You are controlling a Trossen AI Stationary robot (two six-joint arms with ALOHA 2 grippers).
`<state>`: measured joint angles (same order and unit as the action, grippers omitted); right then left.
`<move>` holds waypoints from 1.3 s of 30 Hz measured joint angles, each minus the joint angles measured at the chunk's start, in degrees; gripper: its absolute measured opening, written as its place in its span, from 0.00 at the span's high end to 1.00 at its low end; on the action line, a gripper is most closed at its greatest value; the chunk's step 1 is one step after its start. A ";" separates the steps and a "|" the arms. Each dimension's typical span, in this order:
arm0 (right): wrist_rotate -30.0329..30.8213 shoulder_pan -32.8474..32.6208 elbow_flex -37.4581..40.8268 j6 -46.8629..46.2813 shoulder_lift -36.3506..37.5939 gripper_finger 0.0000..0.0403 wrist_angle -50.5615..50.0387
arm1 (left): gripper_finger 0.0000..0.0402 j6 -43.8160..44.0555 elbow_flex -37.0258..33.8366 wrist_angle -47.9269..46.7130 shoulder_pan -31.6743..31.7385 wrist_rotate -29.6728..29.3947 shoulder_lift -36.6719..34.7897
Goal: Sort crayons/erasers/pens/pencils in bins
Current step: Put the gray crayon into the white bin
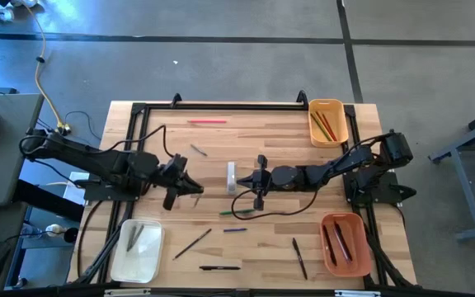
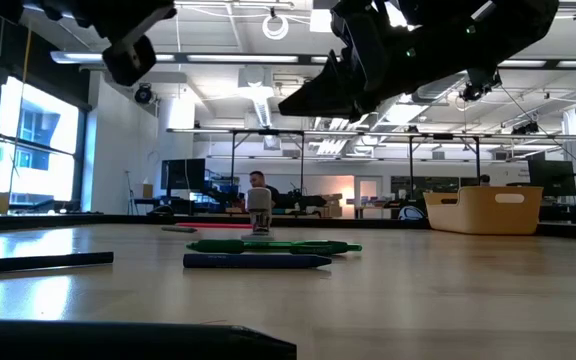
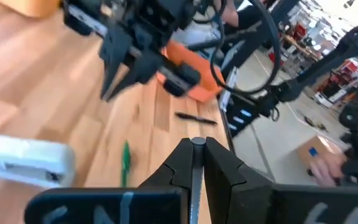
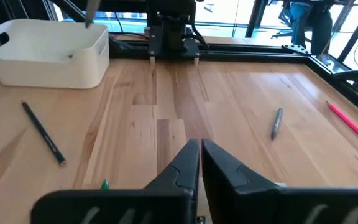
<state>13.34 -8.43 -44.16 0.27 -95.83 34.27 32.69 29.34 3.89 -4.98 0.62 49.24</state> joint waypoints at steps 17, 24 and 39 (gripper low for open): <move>-0.02 0.00 0.04 0.20 0.00 1.00 -2.15 | 0.99 11.12 19.28 -44.26 -11.80 -5.82 3.49; -0.04 0.00 0.04 0.20 0.00 1.00 -3.27 | 0.99 24.38 20.81 -53.66 -18.11 -4.52 5.84; -0.04 0.00 0.04 -0.22 0.00 1.00 -5.89 | 0.99 46.72 20.74 -56.37 -33.17 -3.82 15.50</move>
<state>13.30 -8.43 -44.12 0.05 -95.83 28.38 79.41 50.09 -52.48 -38.15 -3.19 64.74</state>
